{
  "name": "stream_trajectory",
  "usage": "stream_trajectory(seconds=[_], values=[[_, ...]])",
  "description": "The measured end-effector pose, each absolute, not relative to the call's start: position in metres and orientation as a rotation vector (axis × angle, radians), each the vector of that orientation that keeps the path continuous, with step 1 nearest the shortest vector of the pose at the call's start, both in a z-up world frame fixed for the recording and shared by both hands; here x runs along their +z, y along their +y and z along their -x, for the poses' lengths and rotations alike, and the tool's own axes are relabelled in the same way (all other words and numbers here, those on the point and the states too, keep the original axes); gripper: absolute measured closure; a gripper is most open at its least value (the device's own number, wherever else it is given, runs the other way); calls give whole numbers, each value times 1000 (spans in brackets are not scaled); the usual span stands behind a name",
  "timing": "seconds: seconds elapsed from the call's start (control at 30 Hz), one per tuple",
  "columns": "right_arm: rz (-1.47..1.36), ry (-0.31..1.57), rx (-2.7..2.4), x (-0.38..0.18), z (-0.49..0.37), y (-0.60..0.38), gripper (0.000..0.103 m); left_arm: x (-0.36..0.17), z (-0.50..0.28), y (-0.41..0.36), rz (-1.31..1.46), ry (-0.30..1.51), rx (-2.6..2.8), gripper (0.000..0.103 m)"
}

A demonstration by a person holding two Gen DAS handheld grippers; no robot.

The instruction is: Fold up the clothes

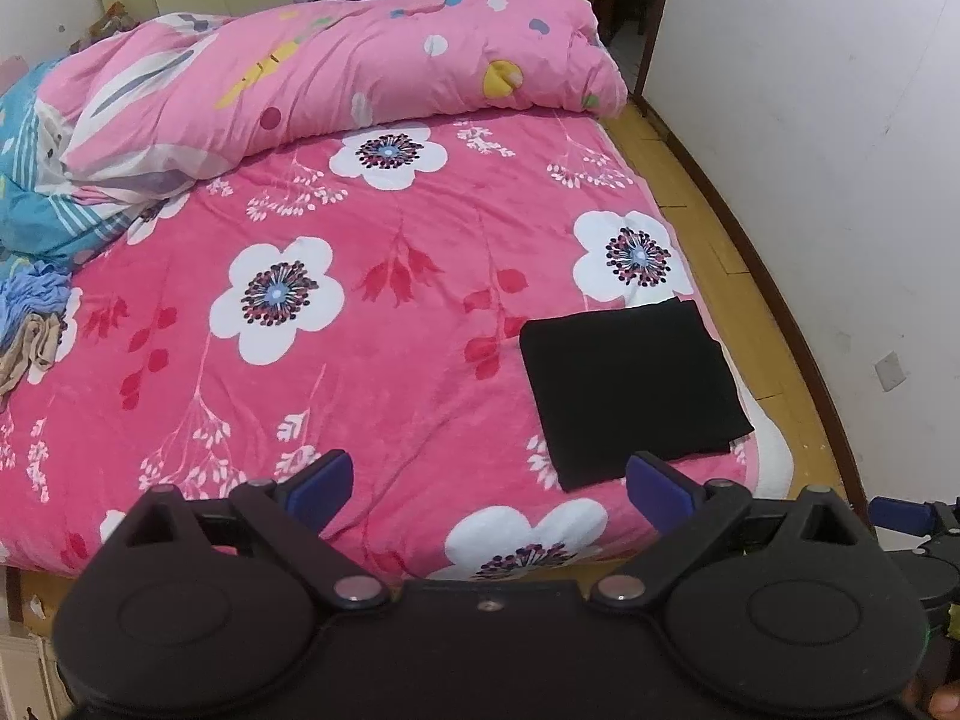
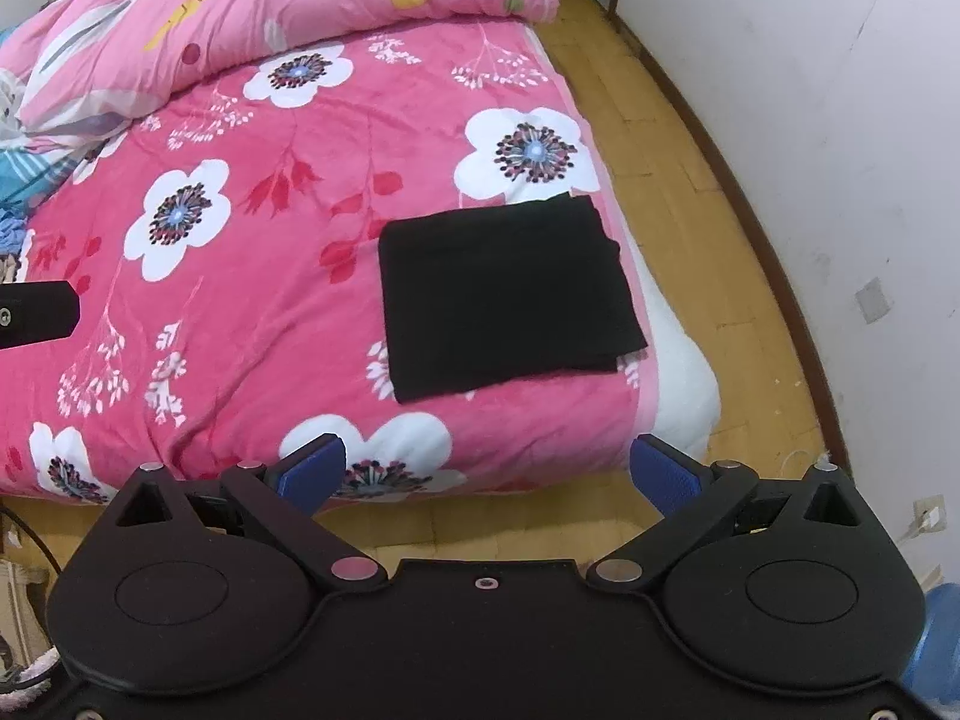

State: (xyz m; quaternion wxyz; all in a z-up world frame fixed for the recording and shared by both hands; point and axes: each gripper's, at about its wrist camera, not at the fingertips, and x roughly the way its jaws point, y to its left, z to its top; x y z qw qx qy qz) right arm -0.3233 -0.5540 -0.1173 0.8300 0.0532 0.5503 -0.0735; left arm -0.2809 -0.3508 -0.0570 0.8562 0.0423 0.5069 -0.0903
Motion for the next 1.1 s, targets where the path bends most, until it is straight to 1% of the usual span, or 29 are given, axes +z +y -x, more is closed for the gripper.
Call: stream_trajectory(seconds=[0.83, 0.9, 1.1], values=[[-48, 1159, -138, -115, 321, -552, 0, -71, 272, -344, -100, 1052, -154, 5], [-41, 1159, -135, -115, 321, -551, 0, -58, 282, -354, -98, 1053, -145, 5], [-28, 1158, -131, -114, 319, -551, 0, -59, 280, -354, -93, 1051, -141, 5]])
